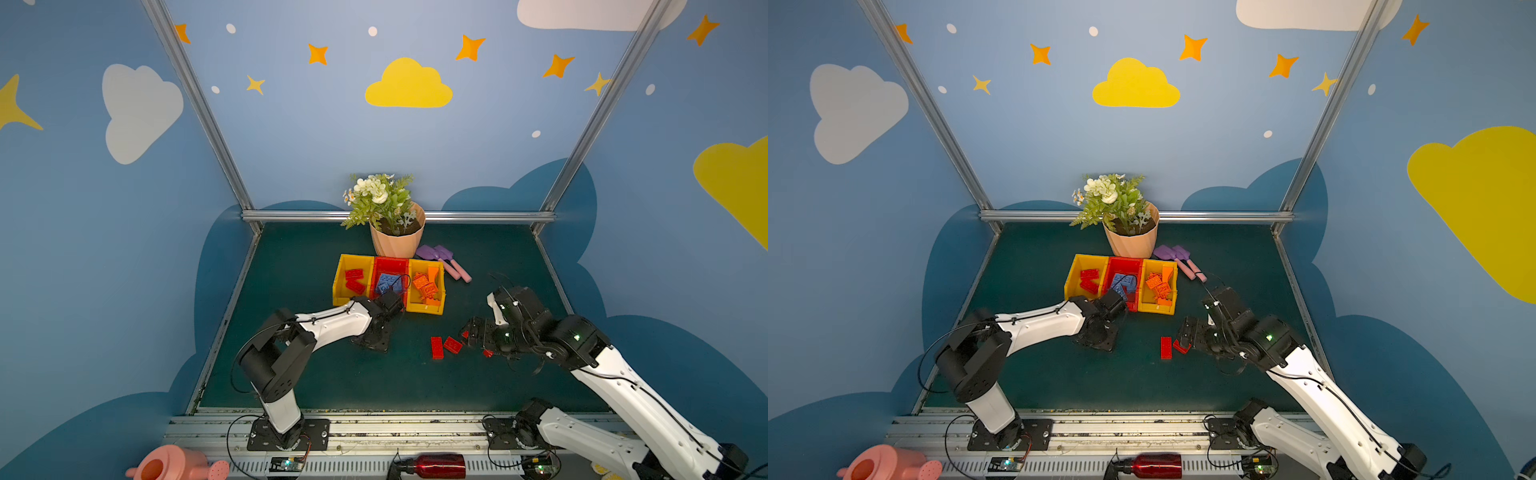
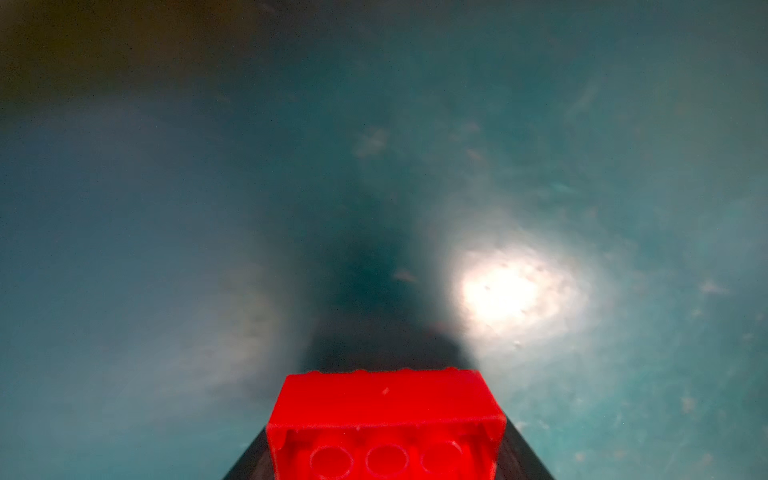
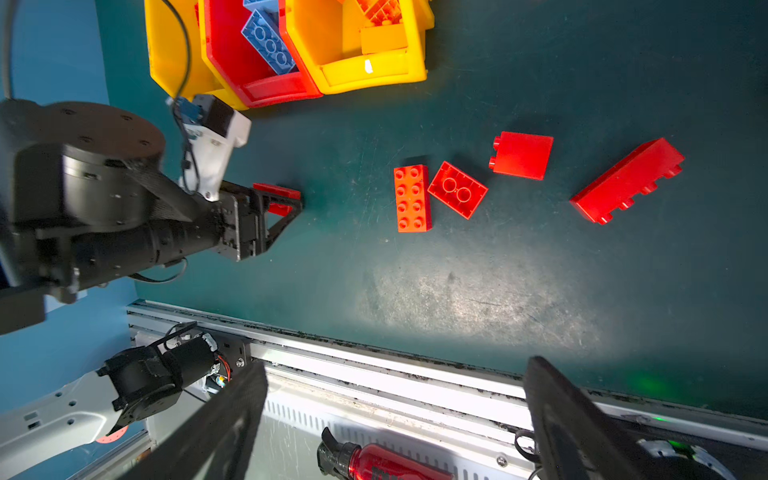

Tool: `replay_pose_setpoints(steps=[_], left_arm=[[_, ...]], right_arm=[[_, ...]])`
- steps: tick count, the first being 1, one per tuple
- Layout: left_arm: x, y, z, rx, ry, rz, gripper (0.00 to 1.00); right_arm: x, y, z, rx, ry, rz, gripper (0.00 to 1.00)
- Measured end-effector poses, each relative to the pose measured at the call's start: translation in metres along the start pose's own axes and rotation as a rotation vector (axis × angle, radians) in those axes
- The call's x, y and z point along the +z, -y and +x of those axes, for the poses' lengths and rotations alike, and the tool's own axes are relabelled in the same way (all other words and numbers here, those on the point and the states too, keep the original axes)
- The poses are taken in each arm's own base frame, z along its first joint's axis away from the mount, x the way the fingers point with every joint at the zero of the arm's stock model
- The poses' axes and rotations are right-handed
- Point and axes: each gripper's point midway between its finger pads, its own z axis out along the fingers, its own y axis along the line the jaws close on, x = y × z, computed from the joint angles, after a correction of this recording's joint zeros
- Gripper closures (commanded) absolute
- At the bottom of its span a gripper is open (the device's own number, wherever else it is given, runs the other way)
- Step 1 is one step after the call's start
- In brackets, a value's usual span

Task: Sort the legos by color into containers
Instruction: 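Carry the red brick with the left gripper into the yellow bin and open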

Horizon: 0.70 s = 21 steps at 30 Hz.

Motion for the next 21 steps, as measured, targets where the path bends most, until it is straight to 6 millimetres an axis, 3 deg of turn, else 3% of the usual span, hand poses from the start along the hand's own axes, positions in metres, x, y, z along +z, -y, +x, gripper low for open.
replay_pose_setpoints(steps=[4, 13, 16, 21], left_arm=[[-0.021, -0.016, -0.026, -0.051, 0.035, -0.008, 0.61], [-0.085, -0.084, -0.124, -0.239, 0.234, -0.018, 0.6], [-0.089, -0.103, -0.155, -0.292, 0.265, -0.028, 0.58], [-0.065, -0.12, -0.19, -0.332, 0.243, -0.033, 0.55]], right_arm=[[0.005, -0.005, -0.004, -0.017, -0.017, 0.013, 0.06], [0.023, -0.031, -0.024, -0.073, -0.048, 0.004, 0.06], [0.028, -0.04, -0.033, -0.098, -0.049, 0.005, 0.06], [0.031, -0.054, -0.047, -0.143, -0.041, 0.0, 0.06]])
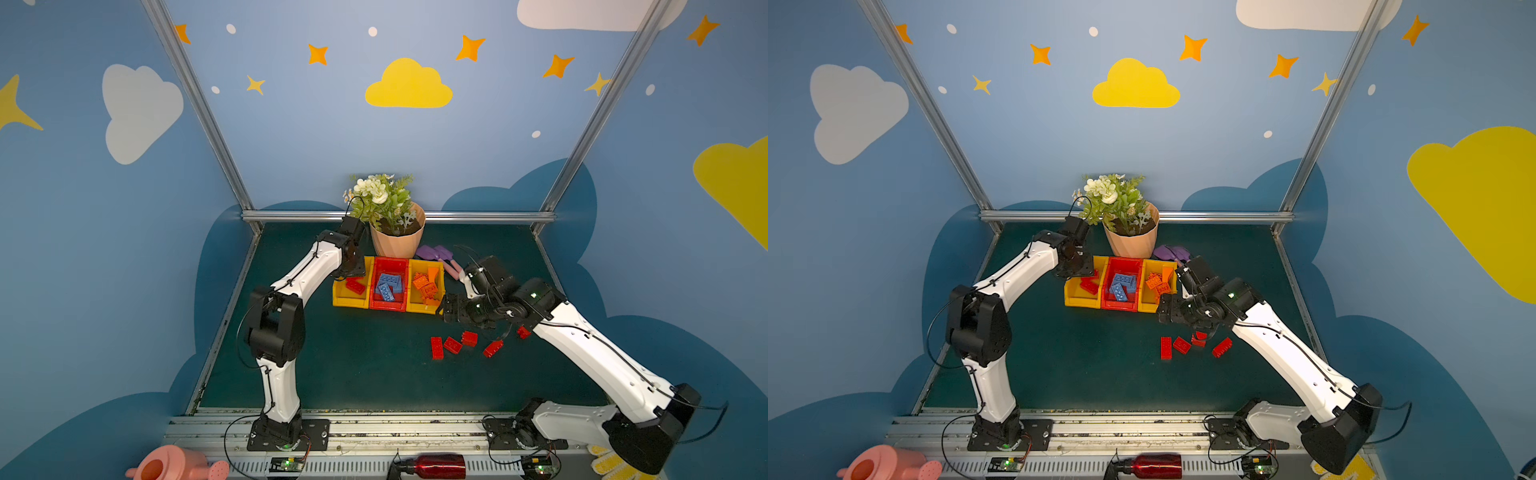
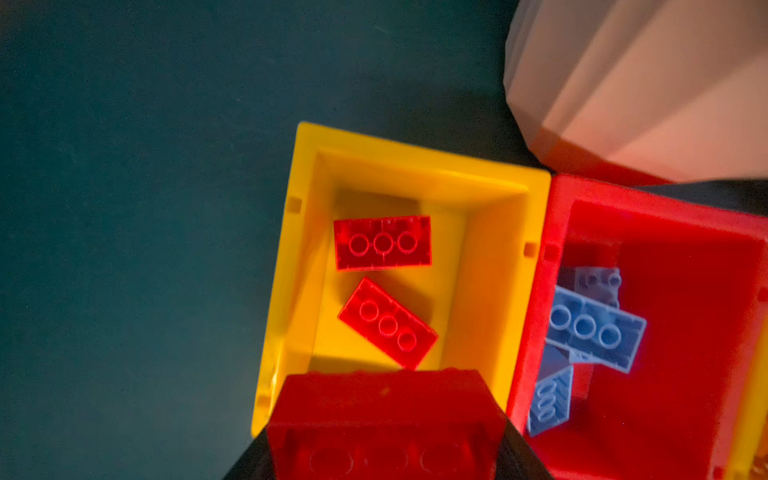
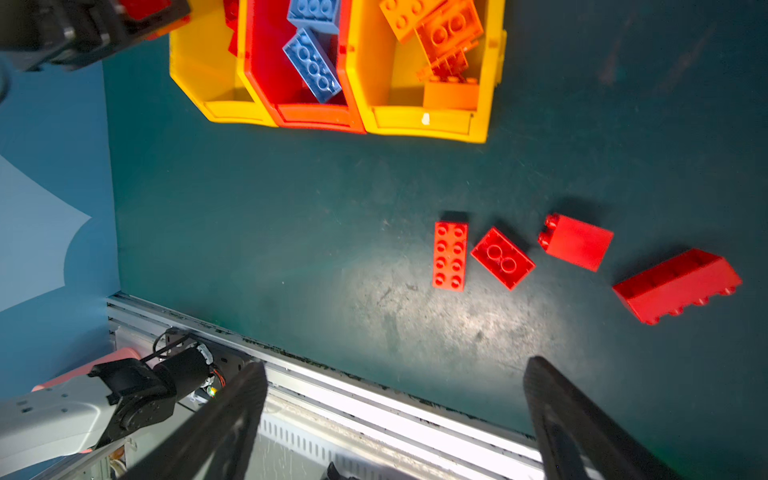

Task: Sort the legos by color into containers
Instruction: 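Carry the red brick with the left gripper into the yellow bin and open, then move the left gripper down to a red 2x2 brick and grasp it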

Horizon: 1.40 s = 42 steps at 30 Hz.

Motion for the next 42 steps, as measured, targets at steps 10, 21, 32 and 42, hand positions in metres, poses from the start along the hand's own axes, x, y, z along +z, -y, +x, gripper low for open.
replay_pose_setpoints(steps=[10, 21, 32, 42], left_arm=[[0.026, 0.01, -0.022, 0.016, -0.032, 0.018, 0.21], [-0.004, 0.032, 0.008, 0.009, -0.054, 0.114, 0.15], [-0.053, 0.132, 0.131, 0.193, -0.119, 0.251, 0.17], [-0.044, 0.177, 0.222, 0.372, -0.231, 0.259, 0.17]], right_arm=[[-0.001, 0.005, -0.009, -0.007, 0.006, 0.022, 0.06], [-0.011, 0.018, 0.002, 0.031, 0.028, 0.027, 0.06], [-0.023, 0.048, 0.037, 0.089, 0.044, 0.05, 0.06], [-0.041, 0.071, 0.062, 0.142, 0.073, 0.062, 0.06]])
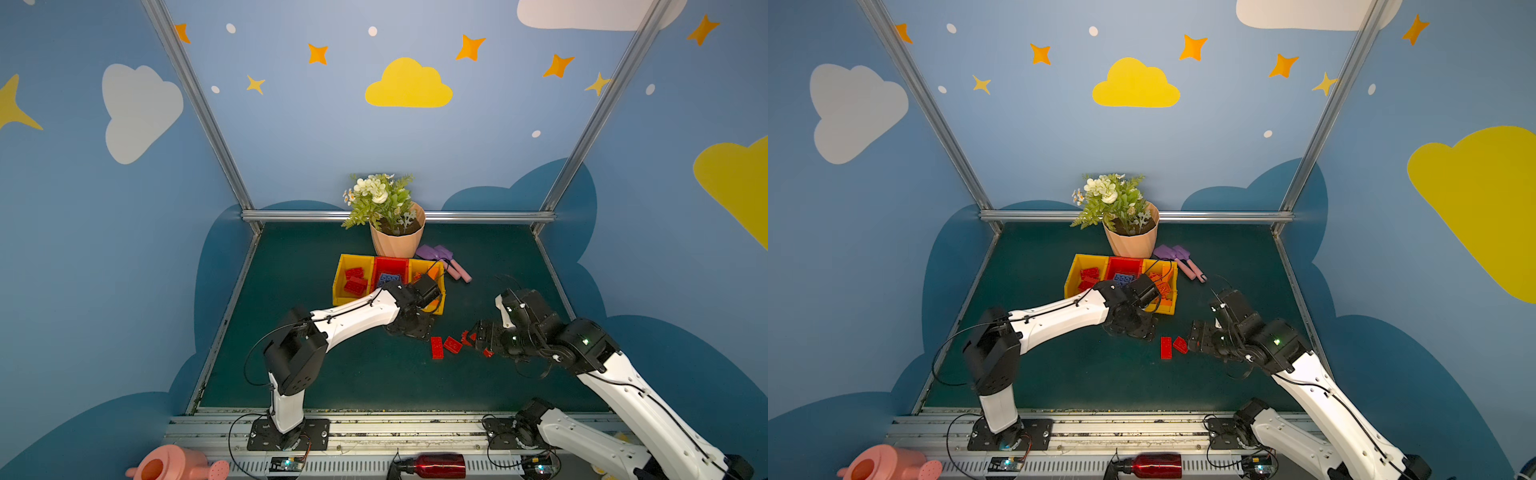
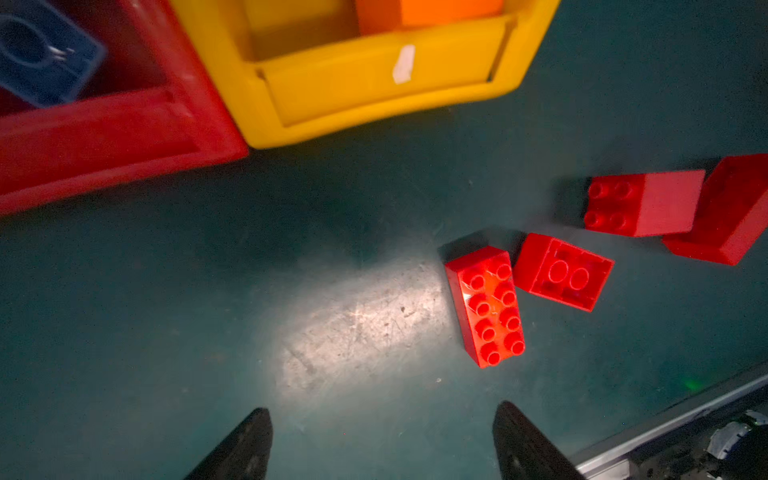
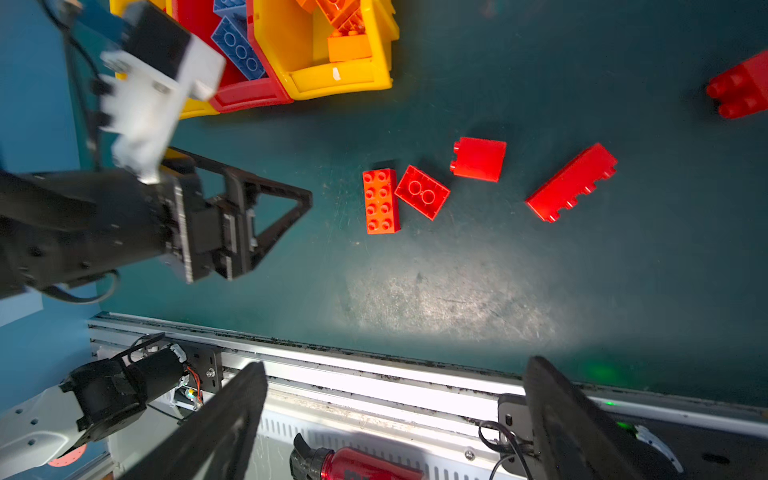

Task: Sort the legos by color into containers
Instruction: 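Move the left gripper down to a red 2x2 brick and grasp it, then carry the red 2x2 brick with the left gripper into the yellow bin and open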

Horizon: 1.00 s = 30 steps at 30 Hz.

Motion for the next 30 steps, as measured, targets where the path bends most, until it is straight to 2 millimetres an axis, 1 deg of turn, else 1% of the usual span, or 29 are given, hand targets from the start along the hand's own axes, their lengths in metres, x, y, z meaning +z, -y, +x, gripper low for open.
replay_pose_setpoints(steps=[6, 11, 14, 16, 23, 30], left_arm=[[0.023, 0.026, 0.015, 0.056, -0.057, 0.021, 0.17], [0.037, 0.051, 0.012, 0.096, -0.068, 0.036, 0.17], [0.042, 0.059, 0.014, 0.11, -0.076, 0.039, 0.17], [0.046, 0.061, 0.013, 0.112, -0.081, 0.037, 0.18], [0.059, 0.054, 0.016, 0.107, -0.107, 0.002, 0.21], [0.072, 0.05, 0.008, 0.107, -0.098, -0.048, 0.25]], right_arm=[[-0.012, 0.011, 0.008, 0.023, 0.018, 0.003, 0.06], [-0.019, 0.02, 0.014, 0.038, 0.022, 0.016, 0.06], [-0.021, 0.024, 0.017, 0.048, 0.021, 0.026, 0.06], [-0.022, 0.026, 0.018, 0.051, 0.018, 0.034, 0.06], [-0.027, 0.037, 0.025, 0.059, 0.02, 0.06, 0.06], [-0.029, 0.043, 0.028, 0.07, 0.015, 0.081, 0.06]])
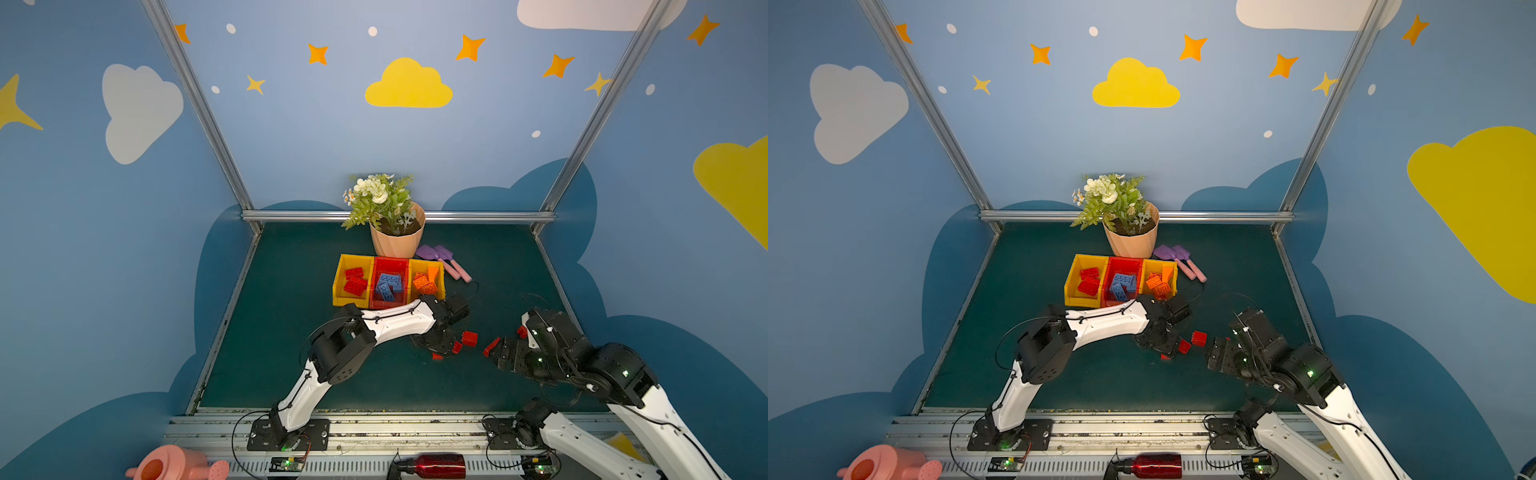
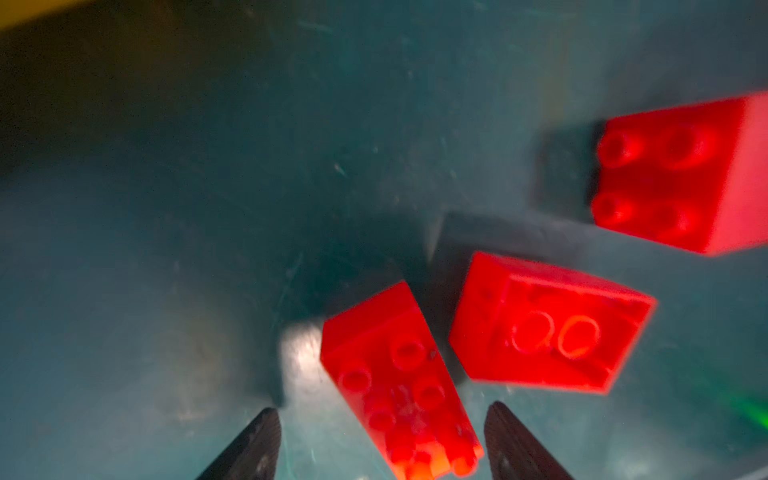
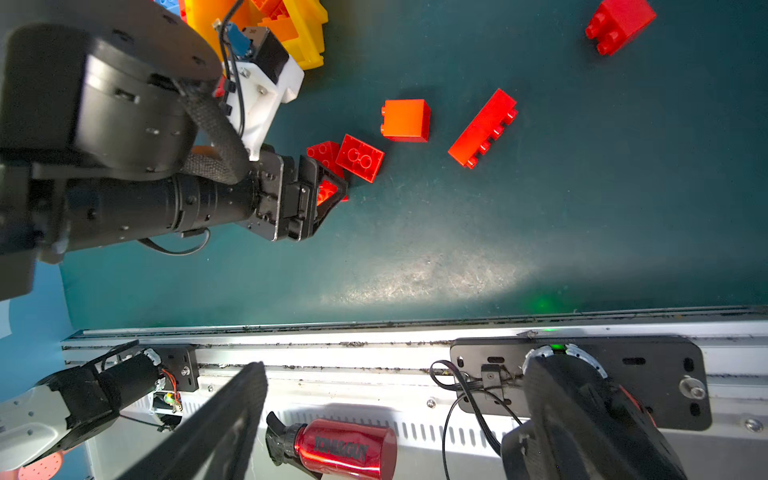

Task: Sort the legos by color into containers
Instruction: 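Carry the red 2x2 brick with the left gripper into the yellow bin and open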

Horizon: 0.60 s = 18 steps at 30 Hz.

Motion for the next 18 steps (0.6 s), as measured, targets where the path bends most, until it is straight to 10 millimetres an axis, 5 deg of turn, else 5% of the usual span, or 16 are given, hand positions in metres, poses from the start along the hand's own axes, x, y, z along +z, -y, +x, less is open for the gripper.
replay_pose_setpoints(steps=[6, 18], left_arm=[[0.005, -0.006, -0.007, -0.014, 0.005, -0.03, 0.33], [0.005, -0.031, -0.02, -0.079, 0.009, -0.059, 0.85]], right_arm=[[0.0, 0.0, 0.0, -0.001, -0.002, 0.004, 0.06], [-0.001, -0.006, -0.008, -0.034, 0.002, 0.013, 0.06]])
